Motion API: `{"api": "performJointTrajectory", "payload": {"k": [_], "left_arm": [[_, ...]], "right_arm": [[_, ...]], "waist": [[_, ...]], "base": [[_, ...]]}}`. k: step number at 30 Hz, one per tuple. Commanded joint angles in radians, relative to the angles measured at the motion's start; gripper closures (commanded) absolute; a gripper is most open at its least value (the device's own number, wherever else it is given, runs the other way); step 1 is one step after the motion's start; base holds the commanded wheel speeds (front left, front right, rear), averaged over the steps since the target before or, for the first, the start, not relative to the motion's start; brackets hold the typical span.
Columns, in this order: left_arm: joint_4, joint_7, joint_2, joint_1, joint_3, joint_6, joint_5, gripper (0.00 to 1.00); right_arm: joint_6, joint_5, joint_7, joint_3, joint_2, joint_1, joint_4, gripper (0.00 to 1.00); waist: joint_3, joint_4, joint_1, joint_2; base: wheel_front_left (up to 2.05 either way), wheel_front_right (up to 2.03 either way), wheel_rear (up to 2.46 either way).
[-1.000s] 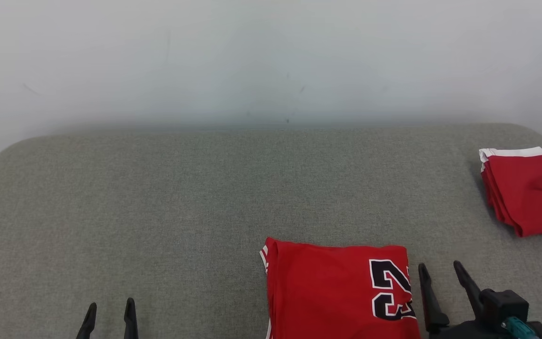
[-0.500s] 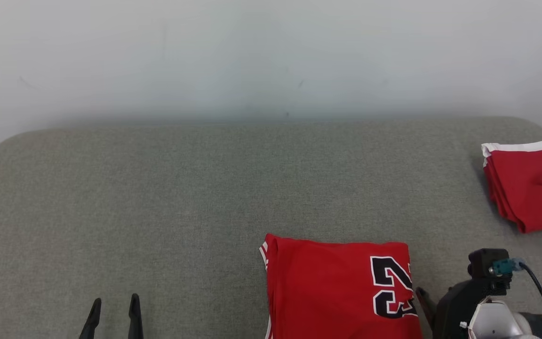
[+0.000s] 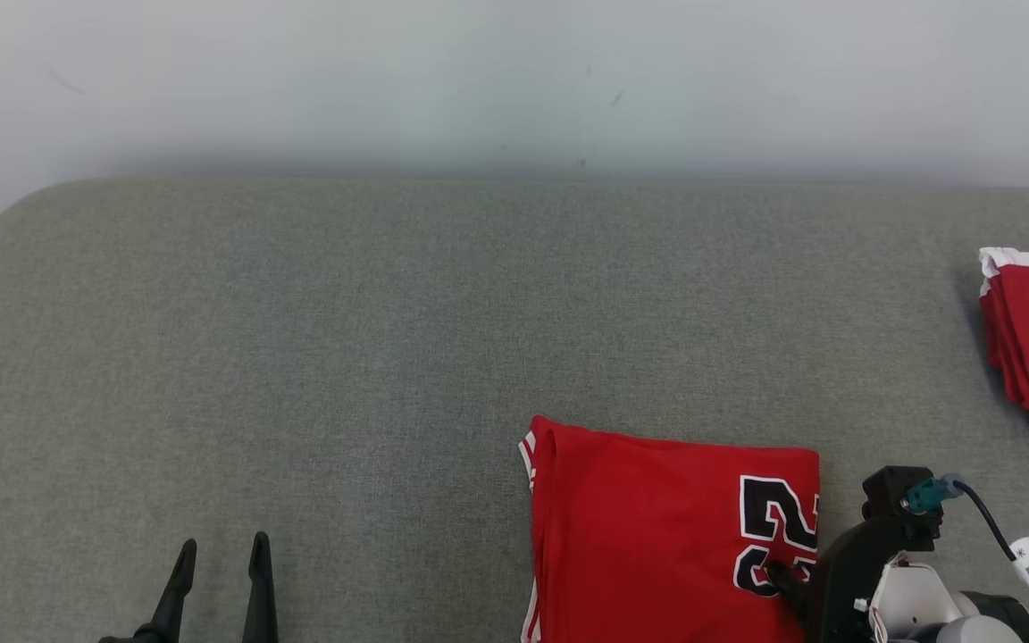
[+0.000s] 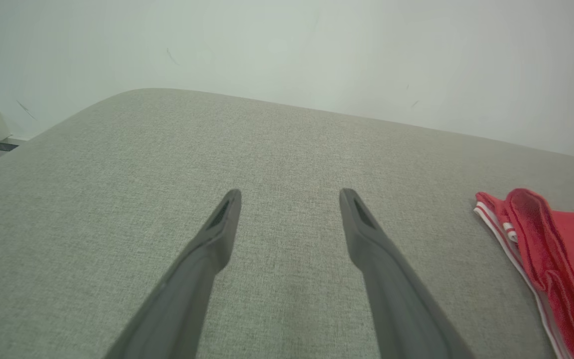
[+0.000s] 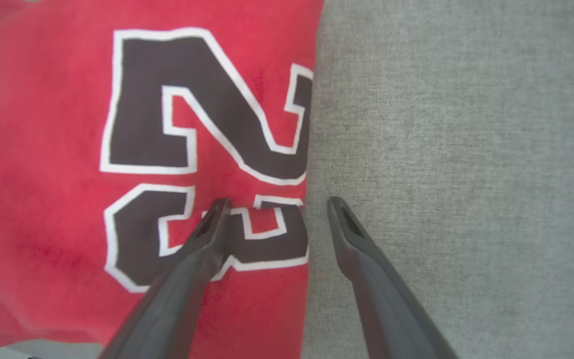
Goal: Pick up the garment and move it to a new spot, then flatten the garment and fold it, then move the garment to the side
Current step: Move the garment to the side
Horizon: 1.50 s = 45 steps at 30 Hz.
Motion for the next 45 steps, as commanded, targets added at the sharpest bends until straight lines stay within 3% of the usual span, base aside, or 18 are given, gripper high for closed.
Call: {"api": "performJointTrajectory", "payload": {"k": [1, 6, 7, 10, 17, 24, 32, 45], "left_arm": [[-0.001, -0.003, 0.0, -0.016, 0.003, -0.002, 0.006, 0.0], [0.002, -0.003, 0.003, -0.022, -0.002, -0.008, 0.008, 0.0], [0.003, -0.003, 0.004, -0.023, -0.003, -0.009, 0.008, 0.0], [-0.001, -0.003, 0.006, -0.03, -0.003, -0.008, 0.007, 0.0], [-0.039, -0.003, 0.0, -0.049, 0.001, -0.011, 0.001, 0.0], [-0.107, -0.003, -0.008, -0.082, -0.007, -0.011, 0.012, 0.0], [-0.13, -0.003, -0.015, -0.11, -0.017, -0.013, 0.017, 0.0], [-0.129, -0.003, 0.01, -0.152, -0.029, -0.018, 0.017, 0.0]], "right_arm": [[-0.002, 0.009, -0.006, 0.003, 0.001, -0.021, 0.023, 0.0], [-0.002, 0.011, -0.018, 0.011, 0.002, -0.046, 0.122, 0.0], [-0.002, 0.013, -0.025, 0.016, 0.002, -0.053, 0.138, 0.07], [-0.002, 0.029, -0.055, 0.05, 0.005, -0.081, 0.148, 1.0], [0.0, -0.041, -0.077, 0.056, -0.003, -0.207, 0.095, 1.0], [0.0, -0.071, -0.036, 0.06, -0.069, -0.405, 0.11, 1.0], [-0.001, -0.104, -0.013, -0.055, -0.181, -0.557, 0.146, 1.0], [-0.001, -0.177, -0.027, -0.265, -0.275, -0.667, 0.163, 1.0]], "waist": [[0.015, 0.009, -0.0001, -0.0001], [0.026, 0.015, -0.0001, -0.0001], [0.028, 0.016, -0.0001, -0.0001], [0.034, 0.015, -0.0001, -0.0001], [0.058, -0.005, -0.0001, -0.0001], [0.114, -0.033, -0.0001, -0.0001], [0.191, -0.057, -0.0001, -0.0001], [0.267, -0.082, -0.0001, -0.0001]], "base": [[0.0, 0.0, 0.0], [0.0, 0.0, 0.0], [0.0, 0.0, 0.0], [0.0, 0.0, 0.0], [0.0, 0.0, 0.0], [0.0, 0.0, 0.0], [0.0, 0.0, 0.0], [0.0, 0.0, 0.0]]}}
